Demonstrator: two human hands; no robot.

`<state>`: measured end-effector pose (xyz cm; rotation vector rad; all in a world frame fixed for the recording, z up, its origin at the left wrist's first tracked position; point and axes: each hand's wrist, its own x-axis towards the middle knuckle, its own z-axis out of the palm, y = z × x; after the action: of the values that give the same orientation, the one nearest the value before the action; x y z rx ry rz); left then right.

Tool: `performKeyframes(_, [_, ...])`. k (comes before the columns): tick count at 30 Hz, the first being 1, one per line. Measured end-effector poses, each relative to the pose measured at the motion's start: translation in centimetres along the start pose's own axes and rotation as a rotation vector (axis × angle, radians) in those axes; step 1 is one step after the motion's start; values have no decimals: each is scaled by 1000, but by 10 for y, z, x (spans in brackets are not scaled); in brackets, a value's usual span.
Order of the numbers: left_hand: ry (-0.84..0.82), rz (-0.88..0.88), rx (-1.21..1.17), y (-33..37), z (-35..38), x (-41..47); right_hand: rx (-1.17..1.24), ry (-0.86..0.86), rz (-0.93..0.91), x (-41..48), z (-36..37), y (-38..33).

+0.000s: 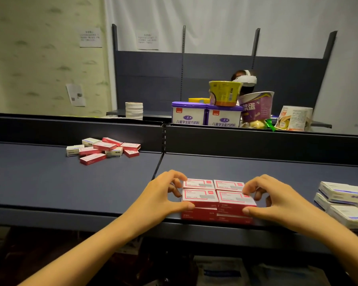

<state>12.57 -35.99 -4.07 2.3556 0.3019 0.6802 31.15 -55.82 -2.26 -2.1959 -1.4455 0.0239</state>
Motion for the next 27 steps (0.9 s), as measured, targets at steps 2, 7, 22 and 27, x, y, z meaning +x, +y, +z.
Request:
performKeyframes(2, [13,-2,7,-1,-2,-1,2,-13,-1,2,-2,-3])
performKeyframes(7, [71,-33,25,-8,-22,-6,146,-27,-46,21,-16,-27])
performKeyframes(22, [155,-69,122,-121,-158,-25,264,-35,-148,106,43,-143])
performKeyframes(27, [122,-107,138,-186,-214,-11,241,5,-101,143,76,-197])
